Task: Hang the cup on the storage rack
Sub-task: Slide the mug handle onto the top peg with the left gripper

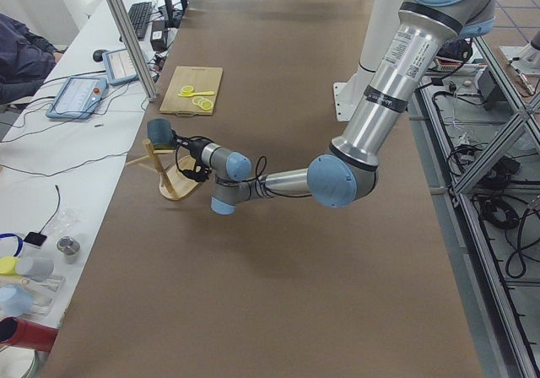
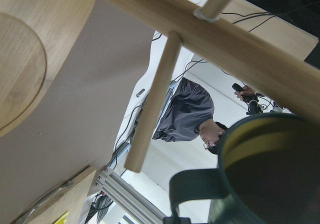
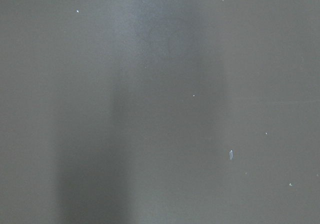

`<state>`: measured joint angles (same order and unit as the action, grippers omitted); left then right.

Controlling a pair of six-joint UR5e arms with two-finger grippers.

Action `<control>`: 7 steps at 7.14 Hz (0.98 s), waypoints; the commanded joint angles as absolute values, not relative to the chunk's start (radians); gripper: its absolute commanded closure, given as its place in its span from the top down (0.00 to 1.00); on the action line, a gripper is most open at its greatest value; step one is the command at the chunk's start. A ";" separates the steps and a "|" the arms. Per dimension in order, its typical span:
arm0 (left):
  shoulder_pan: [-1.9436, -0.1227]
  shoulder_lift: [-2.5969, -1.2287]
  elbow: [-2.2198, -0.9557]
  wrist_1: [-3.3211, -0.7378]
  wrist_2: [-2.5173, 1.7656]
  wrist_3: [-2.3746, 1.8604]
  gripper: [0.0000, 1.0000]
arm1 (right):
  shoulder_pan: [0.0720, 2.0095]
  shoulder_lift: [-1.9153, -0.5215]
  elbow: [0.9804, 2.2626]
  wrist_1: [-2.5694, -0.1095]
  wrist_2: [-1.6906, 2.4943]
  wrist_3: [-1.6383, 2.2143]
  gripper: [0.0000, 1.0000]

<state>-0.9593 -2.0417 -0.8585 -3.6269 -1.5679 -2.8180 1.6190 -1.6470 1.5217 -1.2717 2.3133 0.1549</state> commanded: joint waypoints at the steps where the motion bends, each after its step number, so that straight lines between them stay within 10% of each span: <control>1: -0.959 -2.042 -0.859 -3.626 -1.566 -2.816 0.99 | 1.618 -1.646 1.522 -1.272 2.313 0.155 1.00; 7: -0.968 -2.039 -0.914 -3.628 -1.574 -2.810 0.99 | 1.618 -1.646 1.522 -1.272 2.313 0.155 1.00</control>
<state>-0.9641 -2.0402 -0.8894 -3.6277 -1.5732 -2.8133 1.6183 -1.6460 1.5217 -1.2717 2.3132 0.1549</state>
